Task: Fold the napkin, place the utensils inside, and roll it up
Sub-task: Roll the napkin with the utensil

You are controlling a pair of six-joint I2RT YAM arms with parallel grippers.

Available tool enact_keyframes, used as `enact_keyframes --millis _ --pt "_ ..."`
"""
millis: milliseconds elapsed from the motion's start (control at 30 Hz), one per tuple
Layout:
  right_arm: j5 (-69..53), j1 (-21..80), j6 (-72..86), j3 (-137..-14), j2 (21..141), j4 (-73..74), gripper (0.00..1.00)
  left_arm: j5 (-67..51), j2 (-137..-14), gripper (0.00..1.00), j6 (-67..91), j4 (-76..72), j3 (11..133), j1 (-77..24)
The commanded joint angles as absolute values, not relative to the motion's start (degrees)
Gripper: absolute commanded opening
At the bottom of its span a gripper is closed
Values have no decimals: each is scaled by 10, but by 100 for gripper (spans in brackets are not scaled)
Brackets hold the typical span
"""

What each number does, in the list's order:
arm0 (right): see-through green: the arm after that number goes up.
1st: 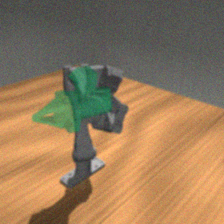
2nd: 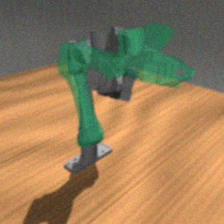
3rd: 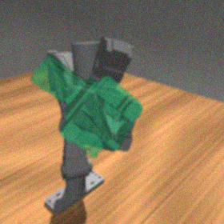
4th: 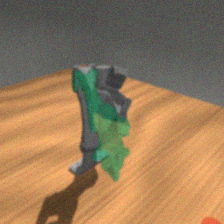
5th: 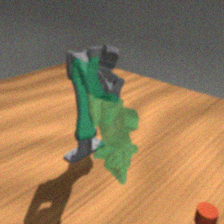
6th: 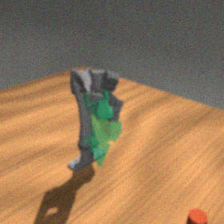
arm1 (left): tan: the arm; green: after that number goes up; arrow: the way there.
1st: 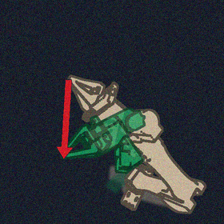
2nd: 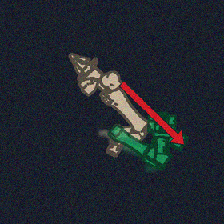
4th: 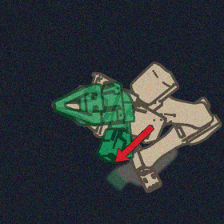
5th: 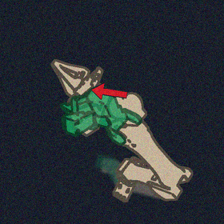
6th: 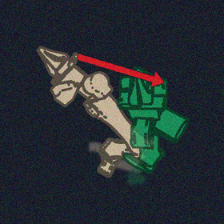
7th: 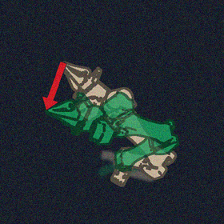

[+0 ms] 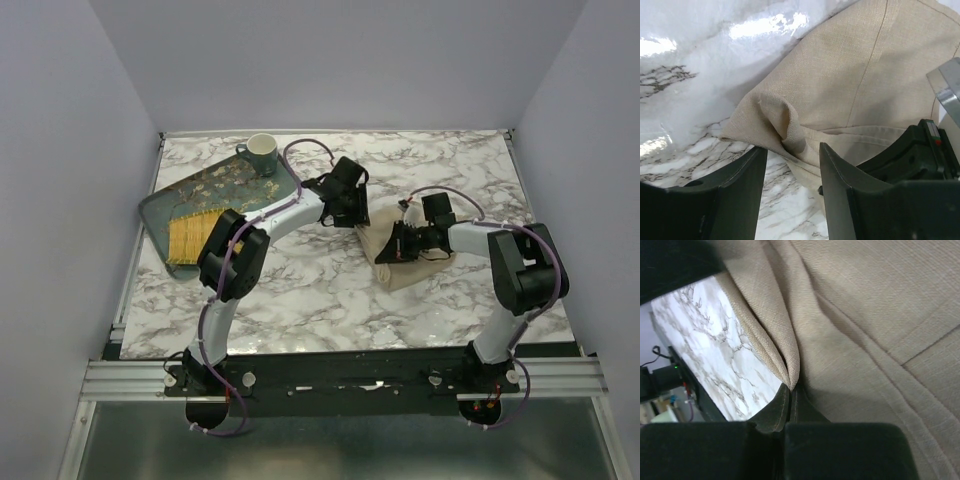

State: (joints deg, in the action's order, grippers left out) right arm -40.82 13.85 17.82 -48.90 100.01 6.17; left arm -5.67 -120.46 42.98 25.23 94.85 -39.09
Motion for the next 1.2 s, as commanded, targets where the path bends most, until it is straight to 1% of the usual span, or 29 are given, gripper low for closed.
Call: enact_keyframes --millis 0,167,200,300,333,400,467,567,733,1167 --pt "-495 110 196 -497 1049 46 1 -7 -1184 57 376 263 972 -403" --pt "-509 97 198 -513 1080 54 1 10 -1145 58 351 259 946 -417" --pt "-511 92 199 -513 1082 57 1 6 -1134 57 349 258 939 -419" --pt "-511 77 195 -512 1085 61 1 -17 -1111 51 340 242 906 -425" --pt "-510 70 195 -512 1087 62 1 -35 -1107 45 340 230 899 -425" --pt "-517 63 195 -515 1096 65 1 -43 -1095 40 341 219 876 -429" --pt "-519 57 197 -519 1100 67 1 -54 -1087 33 342 198 859 -431" --pt "-517 54 194 -527 1110 75 1 -75 -1095 27 346 181 842 -431" --pt "-516 50 191 -538 1120 88 1 -104 -1138 19 366 156 858 -431" --pt "-519 49 175 -544 1123 104 1 -97 -1196 16 374 155 902 -431"
